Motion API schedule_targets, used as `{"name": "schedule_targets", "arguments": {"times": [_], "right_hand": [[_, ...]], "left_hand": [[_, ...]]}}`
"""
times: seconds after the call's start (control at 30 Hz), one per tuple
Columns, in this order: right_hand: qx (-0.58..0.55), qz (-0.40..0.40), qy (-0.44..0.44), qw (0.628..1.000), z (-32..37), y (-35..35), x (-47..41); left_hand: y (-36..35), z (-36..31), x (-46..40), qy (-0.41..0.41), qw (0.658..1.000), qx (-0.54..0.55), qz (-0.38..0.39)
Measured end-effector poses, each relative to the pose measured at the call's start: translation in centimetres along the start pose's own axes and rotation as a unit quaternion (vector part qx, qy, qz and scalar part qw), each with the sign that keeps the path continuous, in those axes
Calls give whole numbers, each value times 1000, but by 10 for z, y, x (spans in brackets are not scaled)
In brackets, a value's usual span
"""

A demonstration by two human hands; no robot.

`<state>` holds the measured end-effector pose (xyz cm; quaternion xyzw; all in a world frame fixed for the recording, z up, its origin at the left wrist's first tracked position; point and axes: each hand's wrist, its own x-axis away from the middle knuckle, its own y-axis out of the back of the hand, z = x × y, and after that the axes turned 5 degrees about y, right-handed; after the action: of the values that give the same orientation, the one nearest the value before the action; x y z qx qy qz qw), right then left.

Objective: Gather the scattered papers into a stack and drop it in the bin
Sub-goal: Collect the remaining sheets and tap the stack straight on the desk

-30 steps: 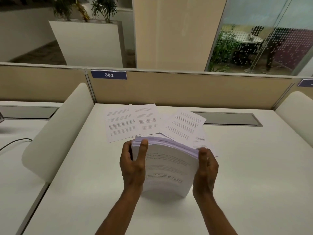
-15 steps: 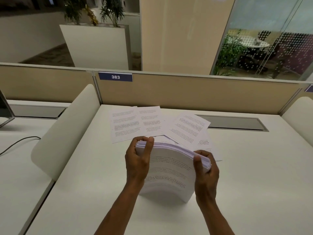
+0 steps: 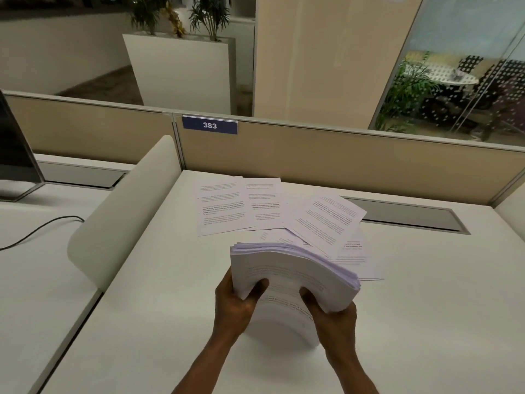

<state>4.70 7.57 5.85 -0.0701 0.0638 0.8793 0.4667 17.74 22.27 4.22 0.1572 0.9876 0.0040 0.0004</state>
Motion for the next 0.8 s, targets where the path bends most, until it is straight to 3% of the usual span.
{"name": "schedule_targets", "arguments": {"times": [0.23,0.4,0.8], "right_hand": [[98,19,-83,992,-39,-1,-8],[140,61,-77,985,-25,-31,-74],[142,234,-163,948,-8,-219,-262]], "left_hand": [[-3,26,-5,14,998,-65,2],[-7,11,-63,17,993,-121,2],[57,-13,-275,255,966,-15,-41]]}}
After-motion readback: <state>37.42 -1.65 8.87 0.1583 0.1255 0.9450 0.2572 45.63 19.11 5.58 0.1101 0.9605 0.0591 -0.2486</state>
